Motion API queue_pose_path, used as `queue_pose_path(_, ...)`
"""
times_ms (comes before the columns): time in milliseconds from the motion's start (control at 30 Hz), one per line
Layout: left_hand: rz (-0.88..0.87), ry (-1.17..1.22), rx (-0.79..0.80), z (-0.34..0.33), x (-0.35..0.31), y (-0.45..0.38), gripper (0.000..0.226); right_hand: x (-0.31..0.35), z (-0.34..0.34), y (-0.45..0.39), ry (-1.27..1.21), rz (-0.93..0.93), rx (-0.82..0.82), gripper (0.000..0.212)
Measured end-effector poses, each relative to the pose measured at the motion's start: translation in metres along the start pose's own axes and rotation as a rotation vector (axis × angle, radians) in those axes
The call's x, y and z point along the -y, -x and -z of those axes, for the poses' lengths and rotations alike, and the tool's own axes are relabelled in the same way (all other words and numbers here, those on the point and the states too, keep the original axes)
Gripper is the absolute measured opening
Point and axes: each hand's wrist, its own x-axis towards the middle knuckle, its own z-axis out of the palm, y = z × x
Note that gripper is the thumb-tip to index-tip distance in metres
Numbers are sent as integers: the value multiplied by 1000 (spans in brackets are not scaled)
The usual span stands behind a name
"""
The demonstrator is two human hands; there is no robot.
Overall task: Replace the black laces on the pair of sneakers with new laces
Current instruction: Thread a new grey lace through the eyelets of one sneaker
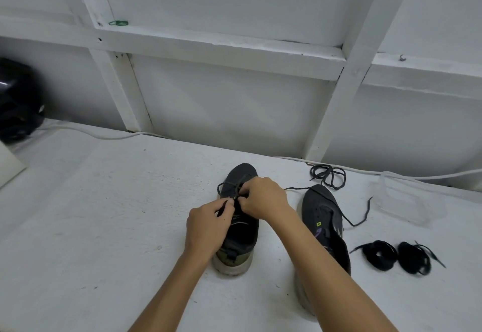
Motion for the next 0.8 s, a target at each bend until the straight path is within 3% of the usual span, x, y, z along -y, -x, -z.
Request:
queue_pose_path(133,27,-12,-3,-1,0,0,36,2,0,-3,5,34,49,17)
queue_pose_path(300,79,-37,0,0,3,-1,52,-22,35,9,-786,4,4,20)
queue_pose_path(367,51,-62,-3,-1,4,-2,51,-31,42,14,-916,-31,-15,23)
queue_pose_path(567,50,-97,-40,-3,5,-4,49,-30,33,19,-837,-102,-104,21)
queue_pose_path(700,18,-120,27,5,-8,-11,16,-27,45,17,-627,59,-126,14)
queue_pose_path(800,-136,-109,121,6,-19,-26,38,-18,51,16,-568,153,-144,10)
